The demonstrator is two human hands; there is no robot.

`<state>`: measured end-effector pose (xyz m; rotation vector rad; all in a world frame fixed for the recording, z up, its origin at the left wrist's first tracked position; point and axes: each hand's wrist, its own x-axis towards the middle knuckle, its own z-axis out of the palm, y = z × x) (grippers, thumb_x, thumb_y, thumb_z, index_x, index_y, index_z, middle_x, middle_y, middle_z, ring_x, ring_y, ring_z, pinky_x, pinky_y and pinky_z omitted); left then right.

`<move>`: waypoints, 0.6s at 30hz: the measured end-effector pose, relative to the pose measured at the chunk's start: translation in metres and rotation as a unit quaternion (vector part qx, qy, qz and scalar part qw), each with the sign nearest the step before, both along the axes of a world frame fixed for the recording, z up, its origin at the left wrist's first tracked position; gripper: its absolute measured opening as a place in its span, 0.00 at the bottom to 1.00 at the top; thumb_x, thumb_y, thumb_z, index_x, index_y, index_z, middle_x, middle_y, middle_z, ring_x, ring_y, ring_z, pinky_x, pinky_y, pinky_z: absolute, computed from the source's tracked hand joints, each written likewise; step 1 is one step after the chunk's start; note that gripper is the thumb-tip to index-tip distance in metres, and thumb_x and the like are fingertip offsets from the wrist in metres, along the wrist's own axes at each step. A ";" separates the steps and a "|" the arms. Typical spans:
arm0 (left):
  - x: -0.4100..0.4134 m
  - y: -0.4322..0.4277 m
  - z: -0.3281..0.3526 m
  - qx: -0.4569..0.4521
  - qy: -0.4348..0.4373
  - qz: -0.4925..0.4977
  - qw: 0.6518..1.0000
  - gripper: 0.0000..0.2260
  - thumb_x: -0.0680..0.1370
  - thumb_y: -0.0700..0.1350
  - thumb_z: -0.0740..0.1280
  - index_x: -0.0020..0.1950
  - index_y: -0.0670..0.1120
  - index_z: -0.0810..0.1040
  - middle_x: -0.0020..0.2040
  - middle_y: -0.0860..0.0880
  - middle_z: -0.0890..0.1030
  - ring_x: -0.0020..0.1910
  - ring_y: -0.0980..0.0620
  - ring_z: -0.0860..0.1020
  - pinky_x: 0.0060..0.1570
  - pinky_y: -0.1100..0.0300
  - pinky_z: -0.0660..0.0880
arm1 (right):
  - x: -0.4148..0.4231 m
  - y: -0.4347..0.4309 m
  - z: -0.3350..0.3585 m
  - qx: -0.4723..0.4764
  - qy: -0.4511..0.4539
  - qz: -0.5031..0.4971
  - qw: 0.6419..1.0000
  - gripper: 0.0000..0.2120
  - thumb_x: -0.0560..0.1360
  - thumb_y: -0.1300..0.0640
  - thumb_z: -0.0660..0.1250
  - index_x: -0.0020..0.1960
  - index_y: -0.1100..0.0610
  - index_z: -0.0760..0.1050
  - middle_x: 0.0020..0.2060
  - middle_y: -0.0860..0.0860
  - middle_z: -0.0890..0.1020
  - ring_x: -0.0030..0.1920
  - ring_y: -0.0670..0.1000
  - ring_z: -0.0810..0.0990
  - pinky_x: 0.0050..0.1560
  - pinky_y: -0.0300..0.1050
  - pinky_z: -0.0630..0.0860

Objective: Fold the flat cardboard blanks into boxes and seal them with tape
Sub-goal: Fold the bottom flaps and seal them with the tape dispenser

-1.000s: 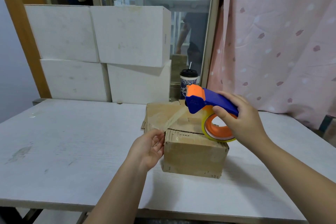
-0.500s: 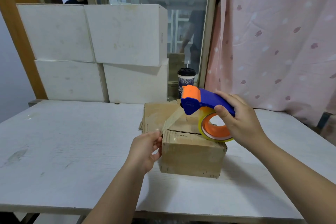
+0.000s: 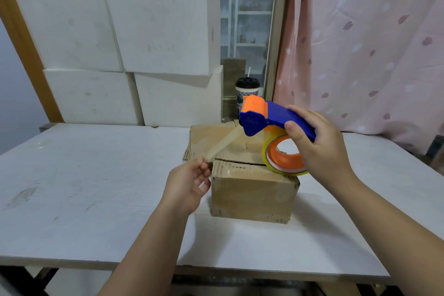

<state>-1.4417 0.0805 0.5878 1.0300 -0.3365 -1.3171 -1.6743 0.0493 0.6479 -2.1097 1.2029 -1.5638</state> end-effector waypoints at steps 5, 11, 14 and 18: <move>-0.005 -0.001 0.009 -0.019 -0.034 -0.007 0.999 0.05 0.77 0.40 0.66 0.44 0.39 0.78 0.27 0.50 0.76 0.29 0.54 0.76 0.48 0.54 0.76 | -0.001 0.004 -0.006 -0.005 -0.068 -0.004 0.998 0.27 0.71 0.35 0.57 0.63 0.49 0.75 0.53 0.43 0.78 0.52 0.35 0.74 0.52 0.28 0.69; -0.007 0.000 0.008 0.015 -0.083 -0.023 0.996 0.05 0.77 0.38 0.66 0.50 0.37 0.79 0.33 0.47 0.77 0.35 0.51 0.75 0.46 0.53 0.77 | 0.001 0.007 -0.008 -0.018 -0.067 -0.001 0.998 0.28 0.71 0.35 0.58 0.64 0.48 0.74 0.52 0.38 0.77 0.53 0.36 0.74 0.53 0.31 0.70; -0.007 0.001 0.008 0.019 -0.132 -0.034 0.990 0.06 0.76 0.38 0.67 0.50 0.37 0.79 0.36 0.45 0.76 0.35 0.51 0.74 0.46 0.53 0.76 | 0.001 0.006 -0.008 -0.013 -0.065 -0.004 0.998 0.30 0.70 0.34 0.58 0.65 0.50 0.75 0.52 0.36 0.76 0.53 0.36 0.74 0.53 0.29 0.69; -0.005 0.001 0.009 0.023 -0.207 -0.048 0.977 0.08 0.76 0.40 0.68 0.38 0.40 0.77 0.28 0.49 0.73 0.26 0.55 0.68 0.37 0.59 0.70 | 0.002 0.006 -0.008 -0.013 -0.060 -0.008 0.998 0.31 0.70 0.34 0.58 0.65 0.51 0.75 0.53 0.41 0.77 0.53 0.36 0.74 0.53 0.30 0.69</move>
